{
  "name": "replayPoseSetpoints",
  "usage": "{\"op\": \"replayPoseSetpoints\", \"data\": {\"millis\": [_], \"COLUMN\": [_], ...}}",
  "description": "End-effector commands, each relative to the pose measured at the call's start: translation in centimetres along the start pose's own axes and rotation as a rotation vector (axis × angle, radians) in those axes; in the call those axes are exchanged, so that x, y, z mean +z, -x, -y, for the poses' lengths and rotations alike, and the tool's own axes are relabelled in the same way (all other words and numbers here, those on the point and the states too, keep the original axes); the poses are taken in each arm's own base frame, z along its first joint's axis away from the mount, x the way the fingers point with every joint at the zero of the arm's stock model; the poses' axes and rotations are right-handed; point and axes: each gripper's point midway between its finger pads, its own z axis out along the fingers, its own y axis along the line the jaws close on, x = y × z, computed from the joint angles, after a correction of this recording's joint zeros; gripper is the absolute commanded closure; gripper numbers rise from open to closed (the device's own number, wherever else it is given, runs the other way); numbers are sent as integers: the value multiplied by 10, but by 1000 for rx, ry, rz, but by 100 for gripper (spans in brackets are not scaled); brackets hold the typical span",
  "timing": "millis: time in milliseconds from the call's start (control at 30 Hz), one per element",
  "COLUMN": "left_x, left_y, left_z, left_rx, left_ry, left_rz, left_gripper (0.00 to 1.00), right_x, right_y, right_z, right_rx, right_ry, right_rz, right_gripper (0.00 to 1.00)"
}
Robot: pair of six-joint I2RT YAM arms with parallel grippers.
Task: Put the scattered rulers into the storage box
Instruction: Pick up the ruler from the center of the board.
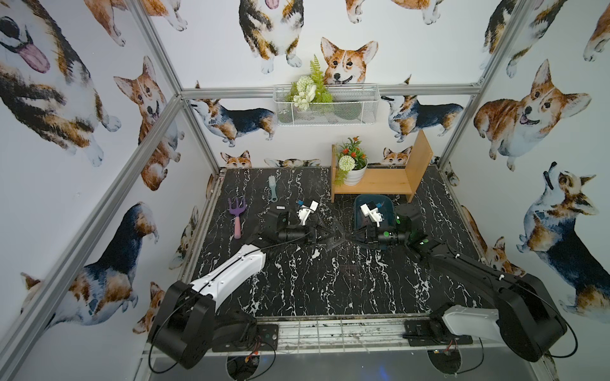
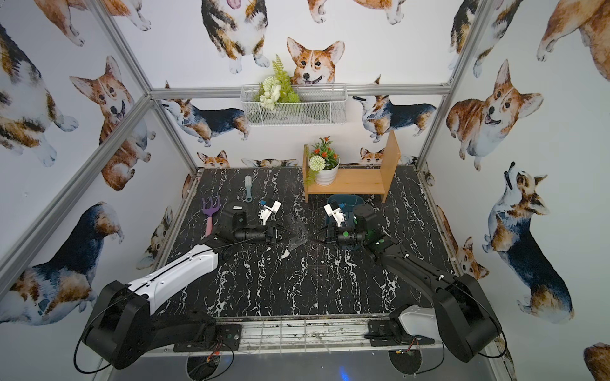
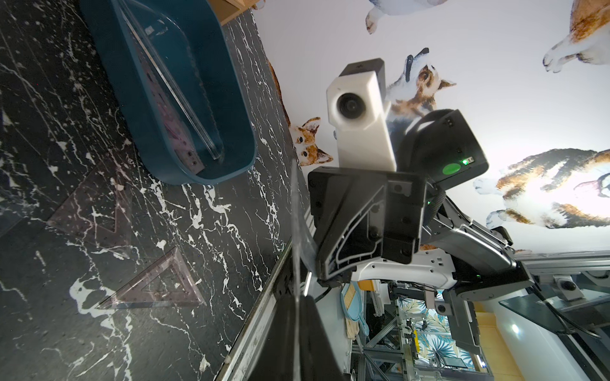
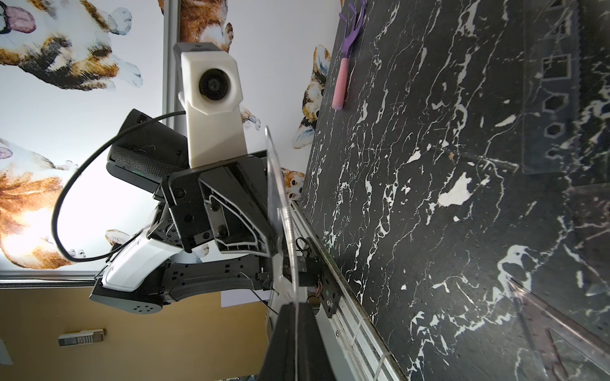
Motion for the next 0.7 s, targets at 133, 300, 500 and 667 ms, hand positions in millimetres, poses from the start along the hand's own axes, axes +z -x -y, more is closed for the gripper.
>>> {"op": "replayPoseSetpoints", "data": {"millis": [133, 300, 500, 667], "left_x": [1, 3, 9, 20], "left_y": [3, 6, 14, 19], "left_z": [6, 1, -10, -13], "left_rx": [28, 16, -7, -16], "left_ry": [-22, -6, 32, 49], "left_rz": [0, 7, 18, 12], "left_gripper": [100, 100, 100, 100], "right_x": [-6, -27, -56, -82], "right_y": [10, 28, 46, 52], "right_z": [-9, -3, 17, 27], "right_rx": [-64, -118, -198, -249], "right_ry": [1, -140, -419, -579], "right_rz": [37, 132, 232, 296], "right_gripper": [47, 38, 38, 40]}}
